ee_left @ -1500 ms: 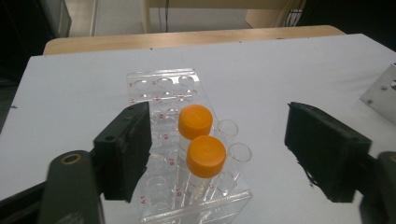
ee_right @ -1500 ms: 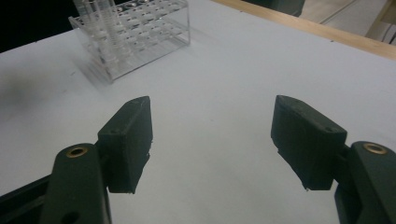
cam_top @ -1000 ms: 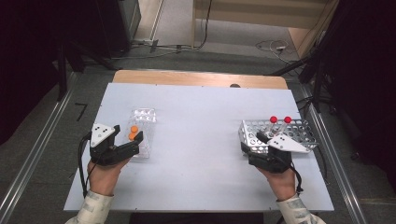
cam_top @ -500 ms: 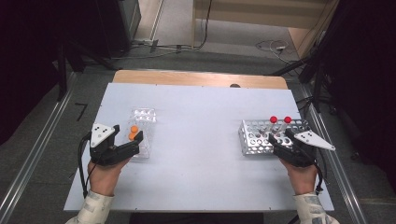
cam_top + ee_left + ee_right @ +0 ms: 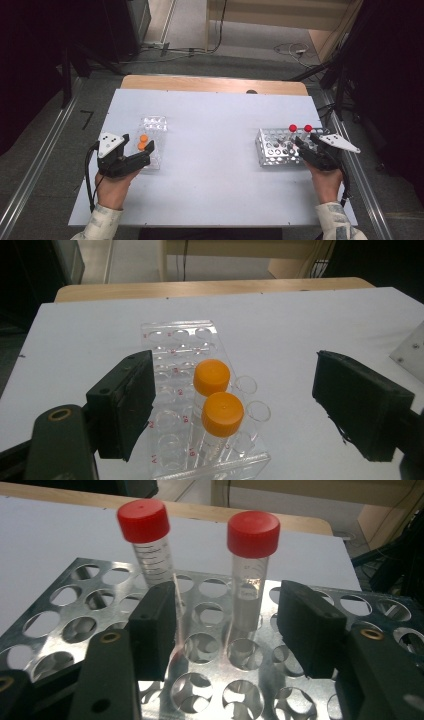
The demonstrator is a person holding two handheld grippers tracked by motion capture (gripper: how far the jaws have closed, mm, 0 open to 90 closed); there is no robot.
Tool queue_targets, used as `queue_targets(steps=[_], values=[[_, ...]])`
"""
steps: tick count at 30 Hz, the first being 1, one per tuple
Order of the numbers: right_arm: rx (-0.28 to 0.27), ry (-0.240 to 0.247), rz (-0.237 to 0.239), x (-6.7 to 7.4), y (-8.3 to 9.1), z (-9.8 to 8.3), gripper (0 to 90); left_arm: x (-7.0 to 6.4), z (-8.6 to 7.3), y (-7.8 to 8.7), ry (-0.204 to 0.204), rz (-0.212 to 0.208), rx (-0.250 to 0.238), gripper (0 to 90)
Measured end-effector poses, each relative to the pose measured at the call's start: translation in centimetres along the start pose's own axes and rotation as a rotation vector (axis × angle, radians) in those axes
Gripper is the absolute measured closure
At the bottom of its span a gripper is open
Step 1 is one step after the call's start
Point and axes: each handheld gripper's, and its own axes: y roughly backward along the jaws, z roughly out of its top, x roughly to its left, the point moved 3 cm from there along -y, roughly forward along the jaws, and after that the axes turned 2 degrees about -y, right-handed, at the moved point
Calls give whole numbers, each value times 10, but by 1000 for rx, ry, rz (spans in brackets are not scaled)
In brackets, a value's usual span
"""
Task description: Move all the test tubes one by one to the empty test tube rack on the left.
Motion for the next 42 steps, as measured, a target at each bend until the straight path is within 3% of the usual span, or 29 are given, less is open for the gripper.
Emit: queue_targets(steps=[6, 18, 22, 42], values=[[4, -5, -31, -6, -11, 1, 539, 0, 0, 0, -1, 1, -3, 177], [17, 11, -35, -7, -21, 0, 700, -1, -1, -1, -1, 1, -1, 178], [12, 8, -36, -8, -20, 0, 707, -1, -1, -1, -1, 0, -1, 178], [-103, -4, -3, -5, 21, 33, 709, -3, 0, 0, -4, -4, -5, 177]])
